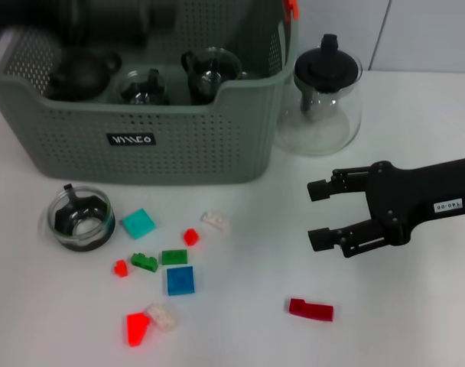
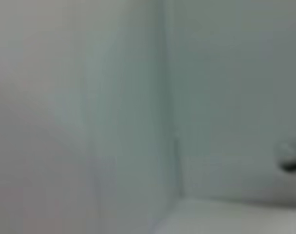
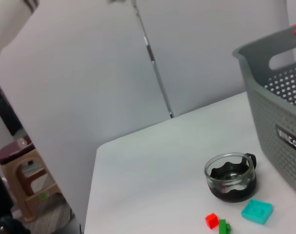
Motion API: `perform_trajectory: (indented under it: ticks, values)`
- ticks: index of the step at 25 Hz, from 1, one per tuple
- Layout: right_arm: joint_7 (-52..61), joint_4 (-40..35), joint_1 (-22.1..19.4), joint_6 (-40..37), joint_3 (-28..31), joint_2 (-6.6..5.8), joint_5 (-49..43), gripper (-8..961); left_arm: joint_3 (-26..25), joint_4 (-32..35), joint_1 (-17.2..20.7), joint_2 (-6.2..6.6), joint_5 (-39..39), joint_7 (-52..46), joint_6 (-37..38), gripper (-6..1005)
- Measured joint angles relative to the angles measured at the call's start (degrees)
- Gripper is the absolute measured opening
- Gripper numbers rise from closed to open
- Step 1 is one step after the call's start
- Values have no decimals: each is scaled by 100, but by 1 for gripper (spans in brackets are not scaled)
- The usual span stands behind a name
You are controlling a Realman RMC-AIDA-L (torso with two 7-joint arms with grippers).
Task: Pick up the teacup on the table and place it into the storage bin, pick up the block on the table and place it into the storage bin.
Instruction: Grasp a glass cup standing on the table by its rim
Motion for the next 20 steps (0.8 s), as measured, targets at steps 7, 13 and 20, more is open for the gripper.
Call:
perform_trajectory:
  ticks: [7,13,20]
  values:
    - [5,312,22,220,21,25,0,928,-167,21,639,20,444,879,946,861]
    - [32,615,148,242,21,89,1,929,-70,86,1001,-185,1630,1505,956,861]
    - [153,663,213,330,22,225,2,929,235,-121,964,-307,2898,2053,387,856]
